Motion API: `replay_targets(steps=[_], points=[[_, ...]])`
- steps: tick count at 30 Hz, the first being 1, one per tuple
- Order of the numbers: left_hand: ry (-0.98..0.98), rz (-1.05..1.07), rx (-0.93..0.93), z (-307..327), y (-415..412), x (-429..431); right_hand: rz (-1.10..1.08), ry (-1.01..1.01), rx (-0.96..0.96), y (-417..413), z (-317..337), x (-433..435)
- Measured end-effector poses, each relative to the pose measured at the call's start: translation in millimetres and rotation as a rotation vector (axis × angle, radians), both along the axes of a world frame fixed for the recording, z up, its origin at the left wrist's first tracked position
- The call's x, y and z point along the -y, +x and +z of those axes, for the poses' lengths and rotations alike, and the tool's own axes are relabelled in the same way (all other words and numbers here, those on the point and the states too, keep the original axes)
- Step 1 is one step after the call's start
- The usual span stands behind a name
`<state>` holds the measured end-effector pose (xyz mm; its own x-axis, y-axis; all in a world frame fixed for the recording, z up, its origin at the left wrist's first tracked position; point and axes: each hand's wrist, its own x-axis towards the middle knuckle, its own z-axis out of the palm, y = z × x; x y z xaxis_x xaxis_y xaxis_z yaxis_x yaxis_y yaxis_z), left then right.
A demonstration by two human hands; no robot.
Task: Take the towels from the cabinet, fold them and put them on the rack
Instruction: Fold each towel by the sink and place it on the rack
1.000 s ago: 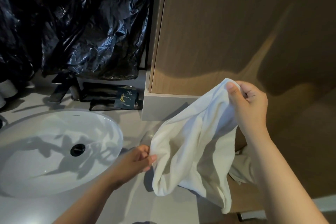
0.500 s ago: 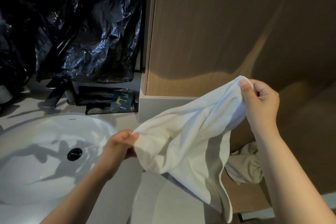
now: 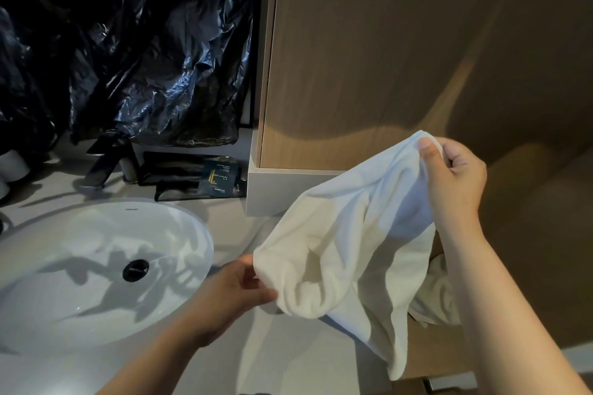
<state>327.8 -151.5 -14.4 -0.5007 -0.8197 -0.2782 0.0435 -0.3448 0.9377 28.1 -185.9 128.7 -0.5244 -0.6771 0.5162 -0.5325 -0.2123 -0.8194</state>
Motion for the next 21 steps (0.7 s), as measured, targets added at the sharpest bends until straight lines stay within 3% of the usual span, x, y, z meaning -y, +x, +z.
replay_targets(steps=[3, 9, 12, 16, 18, 21], points=[[0.042, 0.068, 0.044, -3, 2, 4, -0.003, -0.003, -0.002, -3, 1, -2], [0.004, 0.492, 0.180, 4, 15, 21, -0.030, -0.003, 0.011, -15, 1, -12], [0.036, 0.448, 0.151, 7, 16, 23, -0.029, -0.001, 0.021, -10, 2, -12], [0.324, 0.225, 0.019, -5, 3, 3, 0.005, -0.013, -0.021, 3, 10, -9], [0.429, 0.233, -0.106, -13, -5, -5, 0.018, -0.025, -0.030, 8, 13, -9], [0.425, 0.335, -0.190, -16, -11, -5, 0.023, -0.034, -0.026, 9, 16, -9]])
